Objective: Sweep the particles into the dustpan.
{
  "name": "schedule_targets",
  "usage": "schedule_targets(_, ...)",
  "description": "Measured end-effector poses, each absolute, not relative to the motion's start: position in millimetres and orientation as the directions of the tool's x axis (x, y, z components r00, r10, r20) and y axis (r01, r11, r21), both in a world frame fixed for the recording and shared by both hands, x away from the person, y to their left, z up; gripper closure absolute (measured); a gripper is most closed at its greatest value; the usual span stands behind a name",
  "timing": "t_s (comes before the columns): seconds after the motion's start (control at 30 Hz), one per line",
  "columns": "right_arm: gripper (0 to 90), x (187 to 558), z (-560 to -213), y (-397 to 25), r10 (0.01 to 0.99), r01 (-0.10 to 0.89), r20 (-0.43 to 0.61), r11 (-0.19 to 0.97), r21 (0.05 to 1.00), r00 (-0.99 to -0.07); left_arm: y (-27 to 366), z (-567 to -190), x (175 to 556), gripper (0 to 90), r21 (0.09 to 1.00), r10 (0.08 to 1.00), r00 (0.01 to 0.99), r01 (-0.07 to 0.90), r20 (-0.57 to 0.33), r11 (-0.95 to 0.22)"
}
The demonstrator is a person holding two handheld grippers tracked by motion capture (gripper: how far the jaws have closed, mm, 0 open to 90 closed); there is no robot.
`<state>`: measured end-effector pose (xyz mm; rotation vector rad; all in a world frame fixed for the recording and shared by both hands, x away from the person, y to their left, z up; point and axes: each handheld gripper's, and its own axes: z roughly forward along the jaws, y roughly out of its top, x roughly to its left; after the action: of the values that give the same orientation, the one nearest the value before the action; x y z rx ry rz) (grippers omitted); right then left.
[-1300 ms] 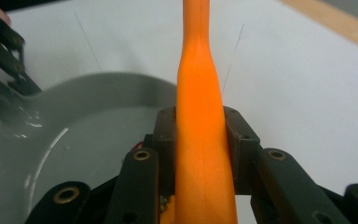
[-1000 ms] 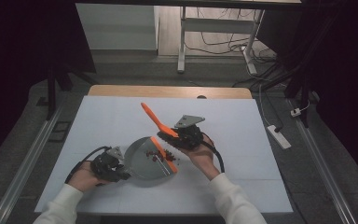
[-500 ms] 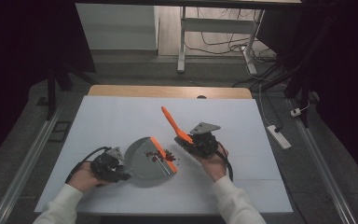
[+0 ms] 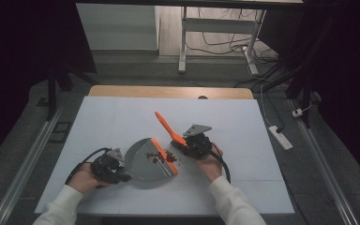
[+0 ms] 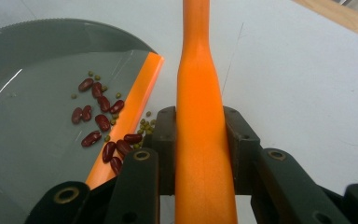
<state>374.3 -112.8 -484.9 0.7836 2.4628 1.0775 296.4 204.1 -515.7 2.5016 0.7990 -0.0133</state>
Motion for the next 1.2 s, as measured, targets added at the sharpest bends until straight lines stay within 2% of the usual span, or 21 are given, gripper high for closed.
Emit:
schedule_targets(0.8,70.2,361.9,-492.5,-83.4,0.540,0.331,-0.036,0.566,0.754,-0.841,202.4,-516.5,294.9,62.0,0.465,0.536,0.830,0.541,-0.158,-0.701)
schedule_targets(0.93,70.3,360.0,-490.1,-80.8,0.513,0.344,0.029,0.533,0.773,-0.858,202.4,-516.7,294.8,62.0,0.465,0.537,0.829,0.542,-0.158,-0.700)
schedule_targets(1.07,70.3,357.0,-486.1,-77.3,0.467,0.318,0.048,0.519,0.794,-0.883,202.5,-516.8,294.9,62.0,0.465,0.536,0.830,0.540,-0.156,-0.702)
schedule_targets(1.2,70.3,358.3,-478.2,-84.8,0.507,0.300,0.008,0.497,0.814,-0.862,202.7,-516.9,294.9,62.0,0.465,0.535,0.830,0.540,-0.157,-0.701)
